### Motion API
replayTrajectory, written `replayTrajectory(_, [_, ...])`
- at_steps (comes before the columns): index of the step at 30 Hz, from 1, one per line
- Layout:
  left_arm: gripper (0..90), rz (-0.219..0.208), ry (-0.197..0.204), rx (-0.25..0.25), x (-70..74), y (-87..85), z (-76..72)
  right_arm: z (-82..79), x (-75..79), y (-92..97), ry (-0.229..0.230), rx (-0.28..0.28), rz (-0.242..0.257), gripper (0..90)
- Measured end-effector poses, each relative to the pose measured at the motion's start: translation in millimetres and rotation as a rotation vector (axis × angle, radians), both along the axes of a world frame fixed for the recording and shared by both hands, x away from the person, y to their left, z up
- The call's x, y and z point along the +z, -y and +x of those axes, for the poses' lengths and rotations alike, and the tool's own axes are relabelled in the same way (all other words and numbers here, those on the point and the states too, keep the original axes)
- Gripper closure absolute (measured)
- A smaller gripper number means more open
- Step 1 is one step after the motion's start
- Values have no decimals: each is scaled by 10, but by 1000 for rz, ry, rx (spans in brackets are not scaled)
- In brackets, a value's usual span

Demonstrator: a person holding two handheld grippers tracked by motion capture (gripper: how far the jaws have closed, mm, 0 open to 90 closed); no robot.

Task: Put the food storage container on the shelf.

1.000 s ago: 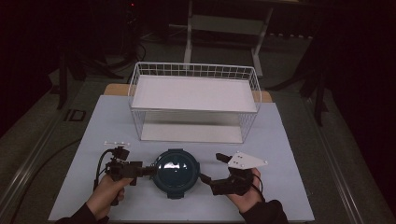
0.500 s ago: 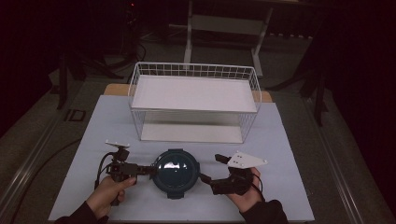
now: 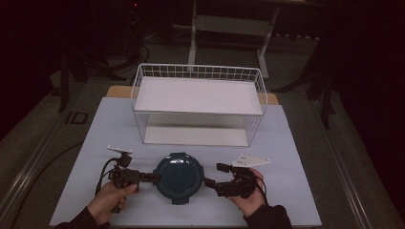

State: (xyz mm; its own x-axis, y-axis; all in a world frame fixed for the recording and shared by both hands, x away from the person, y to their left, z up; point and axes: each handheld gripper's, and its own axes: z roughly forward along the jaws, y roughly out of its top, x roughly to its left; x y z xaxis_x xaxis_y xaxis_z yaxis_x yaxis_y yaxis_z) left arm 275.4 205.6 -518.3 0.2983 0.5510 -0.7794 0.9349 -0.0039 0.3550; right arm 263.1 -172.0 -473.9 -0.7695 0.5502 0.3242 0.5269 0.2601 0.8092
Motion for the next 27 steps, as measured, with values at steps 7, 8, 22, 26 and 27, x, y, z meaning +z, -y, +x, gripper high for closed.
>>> replayTrajectory(7, [546, 29, 114, -47, 94, 39, -124, 83, -149, -3, -166, -7, 53, 352])
replayTrajectory(8, [550, 31, 120, -53, 104, 40, -140, 90, -168, -7, -187, -1, 61, 380])
replayTrajectory(22, [568, 61, 206, -95, 160, 65, -285, 97, -315, -54, -336, 36, 105, 507])
replayTrajectory(26, [569, 57, 214, -88, 151, 62, -311, 90, -330, -49, -354, 54, 122, 548])
replayTrajectory(27, [568, 59, 220, -84, 154, 67, -320, 89, -337, -46, -357, 56, 128, 550])
